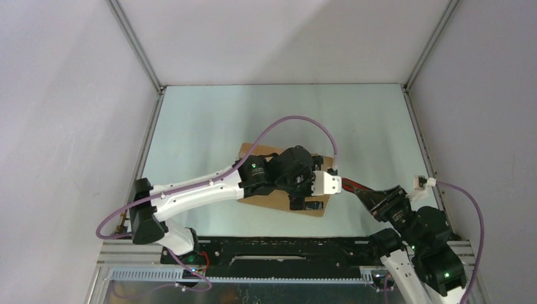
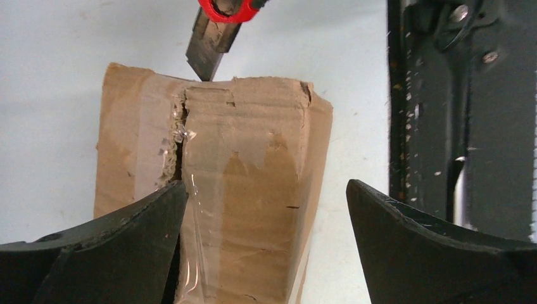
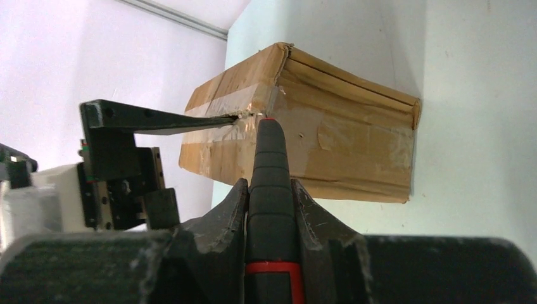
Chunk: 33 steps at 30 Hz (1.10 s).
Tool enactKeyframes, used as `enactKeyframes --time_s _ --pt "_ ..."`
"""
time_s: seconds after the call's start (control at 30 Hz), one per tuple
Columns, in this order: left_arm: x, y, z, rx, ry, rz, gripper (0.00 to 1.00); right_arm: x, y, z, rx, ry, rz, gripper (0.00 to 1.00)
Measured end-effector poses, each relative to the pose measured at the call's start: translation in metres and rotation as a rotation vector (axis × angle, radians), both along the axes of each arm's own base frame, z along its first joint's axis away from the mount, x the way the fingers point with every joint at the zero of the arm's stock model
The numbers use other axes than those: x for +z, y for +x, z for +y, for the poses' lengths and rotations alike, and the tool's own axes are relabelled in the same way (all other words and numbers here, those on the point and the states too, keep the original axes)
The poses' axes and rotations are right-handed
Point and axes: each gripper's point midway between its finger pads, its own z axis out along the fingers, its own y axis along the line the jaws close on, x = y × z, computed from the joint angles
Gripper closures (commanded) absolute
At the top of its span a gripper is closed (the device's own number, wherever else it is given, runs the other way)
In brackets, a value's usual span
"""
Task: Unpack the express box
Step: Cut the express box at the center of the board.
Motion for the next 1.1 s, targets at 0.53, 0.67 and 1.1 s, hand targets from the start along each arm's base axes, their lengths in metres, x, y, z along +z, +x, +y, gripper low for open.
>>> enactKeyframes --time_s 0.53,0.67,1.1 --pt "-0.013 0.036 0.085 0.215 -0.028 -0.150 0.03 0.002 0.047 0.057 0.209 0.093 0.029 1.00" --pt "-0.009 0.040 0.090 0.223 -0.056 -0.158 0.08 -0.006 0.069 0.061 0.244 0.138 0.013 1.00" --pt "-0.009 0.049 0.093 0.225 -0.094 -0.138 0.22 -0.015 0.074 0.052 0.356 0.274 -0.010 1.00"
